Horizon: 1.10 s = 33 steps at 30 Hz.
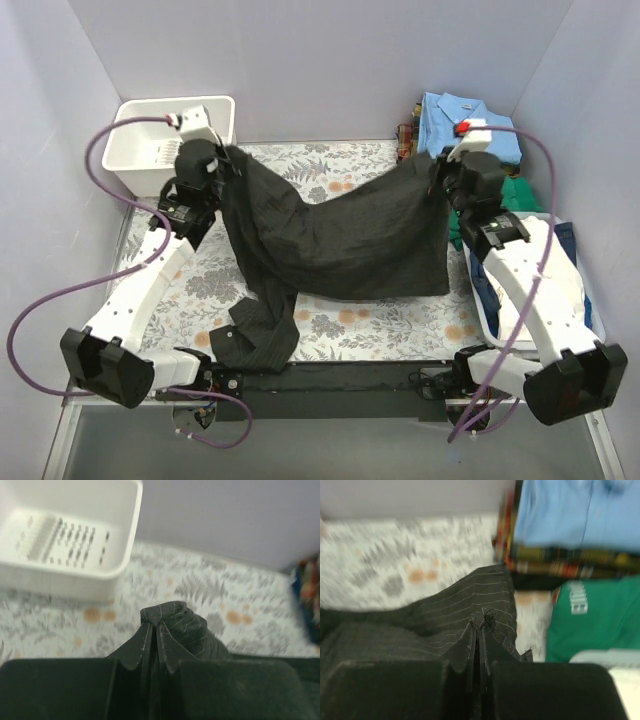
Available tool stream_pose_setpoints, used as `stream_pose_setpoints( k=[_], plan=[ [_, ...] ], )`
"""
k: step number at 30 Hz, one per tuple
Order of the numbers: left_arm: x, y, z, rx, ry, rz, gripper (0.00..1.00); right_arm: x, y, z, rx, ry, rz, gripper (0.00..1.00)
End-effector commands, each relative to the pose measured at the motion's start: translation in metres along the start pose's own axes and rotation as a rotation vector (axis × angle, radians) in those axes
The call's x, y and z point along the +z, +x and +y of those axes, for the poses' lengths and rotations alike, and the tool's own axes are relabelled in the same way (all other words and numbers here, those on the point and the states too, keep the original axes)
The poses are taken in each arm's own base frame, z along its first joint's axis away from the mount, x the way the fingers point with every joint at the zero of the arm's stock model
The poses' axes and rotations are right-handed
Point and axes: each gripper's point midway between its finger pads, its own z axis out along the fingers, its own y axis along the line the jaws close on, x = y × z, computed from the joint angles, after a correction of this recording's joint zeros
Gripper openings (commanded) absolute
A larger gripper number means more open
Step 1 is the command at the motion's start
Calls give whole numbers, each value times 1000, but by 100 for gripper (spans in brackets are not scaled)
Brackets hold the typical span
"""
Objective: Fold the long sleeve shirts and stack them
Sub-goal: Flatten the shirt out
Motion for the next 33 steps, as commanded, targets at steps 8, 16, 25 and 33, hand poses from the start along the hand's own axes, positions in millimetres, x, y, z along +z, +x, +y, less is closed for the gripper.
stream_pose_setpoints(
  k=[8,16,25,33],
  plan=[
    [62,102,24,-83,-116,214,0,50,131,-32,158,152,381,6],
    [93,99,37,-95,-153,212,53,69,139,-38,172,176,473,67],
    [35,124,78,-106,-245,306,78,18,164,-38,149,151,548,83],
    [-8,191,87,-192,-285,549,70,-11,209,-26,180,110,681,83]
  ],
)
